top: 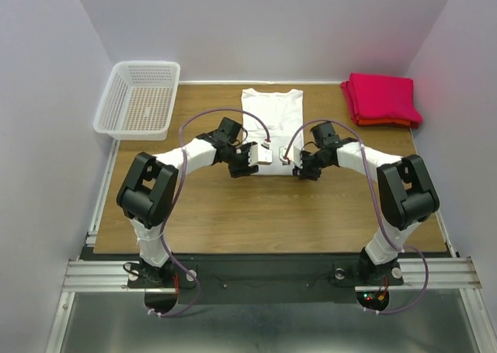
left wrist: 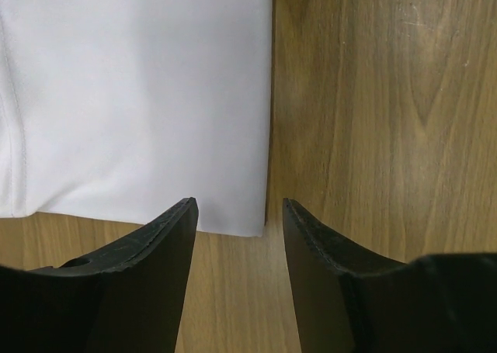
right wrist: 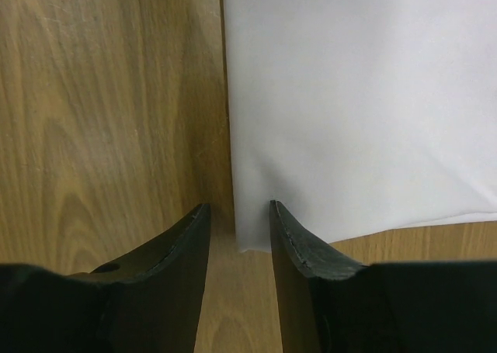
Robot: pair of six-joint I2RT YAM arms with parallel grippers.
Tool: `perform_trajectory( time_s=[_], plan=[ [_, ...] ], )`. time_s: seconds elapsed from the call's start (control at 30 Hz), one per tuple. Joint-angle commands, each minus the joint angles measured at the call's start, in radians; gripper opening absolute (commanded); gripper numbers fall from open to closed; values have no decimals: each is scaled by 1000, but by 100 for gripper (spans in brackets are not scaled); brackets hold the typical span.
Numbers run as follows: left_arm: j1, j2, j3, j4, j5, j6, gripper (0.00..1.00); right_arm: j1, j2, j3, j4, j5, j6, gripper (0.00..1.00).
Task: Fold and stack the t-shirts
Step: Fold the tshirt
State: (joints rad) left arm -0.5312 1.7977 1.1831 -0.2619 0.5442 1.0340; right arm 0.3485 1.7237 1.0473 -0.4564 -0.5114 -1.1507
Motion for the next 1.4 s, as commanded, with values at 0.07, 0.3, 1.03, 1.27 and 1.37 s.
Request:
perform_trajectory(
  time_s=[0.07,0.3,1.03,1.27,1.37],
  plan=[
    [-9,35,15,10,-7,11,56,7,36,-26,79,36,-50,39],
    [-21,58,6,-8,-10,44,52,7,42,-46,91,43,-49,31],
    [37,-95,58,-137,39,0,0,7,-125,80,6,74,163,1],
    [11,-242,-48,-180,66,-5,0,15,-292,26,-148,30,161,1],
    [-13,-326,-83,-273,103,-12,0,27,-376,33,-313,-36,161,1]
  ],
)
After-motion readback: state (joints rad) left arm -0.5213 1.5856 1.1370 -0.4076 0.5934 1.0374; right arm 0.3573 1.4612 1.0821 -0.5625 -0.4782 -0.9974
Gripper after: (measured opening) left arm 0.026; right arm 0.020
